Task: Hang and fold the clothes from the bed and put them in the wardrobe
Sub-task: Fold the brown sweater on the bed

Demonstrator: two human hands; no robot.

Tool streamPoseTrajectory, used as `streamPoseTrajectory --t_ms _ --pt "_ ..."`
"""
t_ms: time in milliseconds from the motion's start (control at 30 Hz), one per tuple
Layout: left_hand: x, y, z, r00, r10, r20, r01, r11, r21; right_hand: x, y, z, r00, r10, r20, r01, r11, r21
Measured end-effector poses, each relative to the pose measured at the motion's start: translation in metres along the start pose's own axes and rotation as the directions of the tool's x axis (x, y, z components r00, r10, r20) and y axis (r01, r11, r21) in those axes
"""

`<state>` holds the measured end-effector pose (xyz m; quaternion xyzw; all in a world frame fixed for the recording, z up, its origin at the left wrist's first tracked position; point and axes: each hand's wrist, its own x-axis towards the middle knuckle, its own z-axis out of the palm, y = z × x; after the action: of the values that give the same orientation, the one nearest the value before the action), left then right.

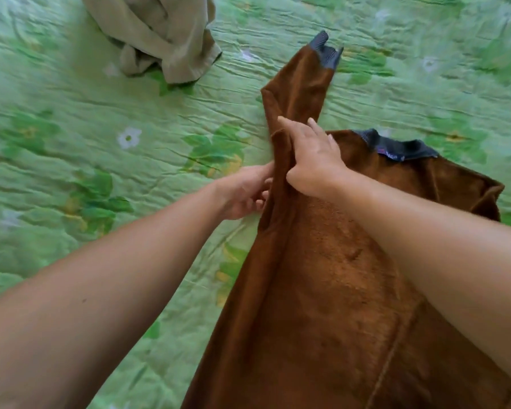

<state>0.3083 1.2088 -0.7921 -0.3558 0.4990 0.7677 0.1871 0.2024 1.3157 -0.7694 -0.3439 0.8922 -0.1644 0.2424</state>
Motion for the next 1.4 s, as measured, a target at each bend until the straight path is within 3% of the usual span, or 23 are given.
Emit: streamPoseTrajectory --t_ms 100,233,400,467,567,700,800,833,867,900,933,967,1033,1067,1100,1133,1167,1200,1233,1267,1300,1367,1400 --pt "0.004 0.008 -0.002 0.995 -0.060 0.081 0.056 0.998 0.042 0.013 0.004 -0.007 1.000 0.000 0.029 -0.001 1.000 0.020" --pt "0.011 0.009 -0.015 0.969 0.086 -0.232 -0.124 0.980 -0.154 0.013 0.010 -0.008 0.998 -0.020 -0.060 0.020 1.000 0.001" --pt "-0.010 0.022 -0.067 0.924 0.135 -0.358 -0.295 0.846 -0.444 0.014 0.007 -0.010 0.994 0.105 0.035 -0.098 0.981 -0.168" --pt "-0.024 0.028 -0.090 0.918 0.198 -0.345 -0.358 0.787 -0.502 0.014 0.000 -0.008 0.991 0.121 0.060 -0.112 0.985 -0.130" --pt "-0.040 0.037 -0.106 0.939 0.245 -0.240 -0.342 0.734 -0.587 0.013 -0.016 -0.005 0.998 0.039 -0.041 -0.041 0.997 -0.070" --pt "-0.049 0.054 -0.098 0.920 0.317 -0.230 -0.391 0.792 -0.469 0.007 -0.042 -0.005 0.996 0.015 -0.092 0.009 0.967 0.254" --pt "-0.063 0.062 -0.074 0.821 0.515 -0.247 -0.550 0.830 -0.096 0.002 -0.062 -0.012 0.988 0.108 -0.110 -0.035 0.853 0.521" --pt "-0.069 0.058 -0.065 0.742 0.642 -0.196 -0.630 0.766 0.124 0.002 -0.066 -0.017 0.986 0.151 -0.076 -0.071 0.778 0.624" --pt "-0.076 0.050 -0.056 0.644 0.762 -0.069 -0.698 0.622 0.356 0.002 -0.069 -0.024 0.982 0.189 -0.008 -0.125 0.677 0.726" --pt "-0.081 0.037 -0.046 0.564 0.818 0.110 -0.708 0.410 0.575 0.002 -0.069 -0.030 0.974 0.214 0.080 -0.190 0.568 0.801" --pt "-0.086 0.019 -0.039 0.540 0.789 0.294 -0.646 0.164 0.746 0.001 -0.066 -0.036 0.961 0.220 0.166 -0.256 0.488 0.835" --pt "-0.089 0.001 -0.033 0.599 0.688 0.411 -0.534 -0.041 0.845 -0.004 -0.063 -0.040 0.950 0.213 0.227 -0.301 0.442 0.845" --pt "-0.097 -0.037 -0.027 0.765 0.479 0.431 -0.346 -0.259 0.902 -0.019 -0.055 -0.041 0.946 0.216 0.243 -0.317 0.452 0.834" --pt "-0.101 -0.056 -0.024 0.786 0.455 0.419 -0.335 -0.257 0.906 -0.029 -0.049 -0.038 0.953 0.207 0.223 -0.298 0.482 0.824" --pt "-0.105 -0.072 -0.020 0.785 0.491 0.377 -0.362 -0.130 0.923 -0.042 -0.045 -0.034 0.962 0.182 0.204 -0.269 0.497 0.825" --pt "-0.109 -0.086 -0.013 0.782 0.567 0.258 -0.398 0.136 0.907 -0.057 -0.041 -0.029 0.972 0.148 0.182 -0.233 0.507 0.830" --pt "-0.115 -0.096 -0.005 0.817 0.575 0.036 -0.392 0.508 0.767 -0.074 -0.035 -0.022 0.983 0.110 0.148 -0.184 0.523 0.832" --pt "-0.121 -0.101 0.004 0.876 0.448 -0.179 -0.336 0.833 0.440 -0.095 -0.032 -0.015 0.993 0.060 0.103 -0.119 0.549 0.827" --pt "-0.128 -0.106 0.014 0.935 0.246 -0.255 -0.244 0.969 0.039 -0.118 -0.026 -0.006 0.998 -0.010 0.058 -0.041 0.577 0.816" --pt "-0.132 -0.114 0.022 0.975 0.063 -0.212 -0.123 0.951 -0.283 -0.142 -0.020 0.005 0.995 -0.093 0.031 0.033 0.615 0.788" --pt "-0.135 -0.122 0.026 0.992 -0.050 -0.120 -0.011 0.887 -0.462 -0.167 -0.013 0.016 0.987 -0.159 0.037 0.084 0.687 0.722" --pt "-0.148 -0.141 0.034 0.993 -0.117 0.027 0.113 0.838 -0.534 -0.211 0.006 0.040 0.970 -0.199 0.142 0.127 0.907 0.403" --pt "-0.156 -0.152 0.038 0.989 -0.136 0.051 0.143 0.853 -0.503 -0.230 0.017 0.049 0.963 -0.156 0.220 0.100 0.963 0.248"
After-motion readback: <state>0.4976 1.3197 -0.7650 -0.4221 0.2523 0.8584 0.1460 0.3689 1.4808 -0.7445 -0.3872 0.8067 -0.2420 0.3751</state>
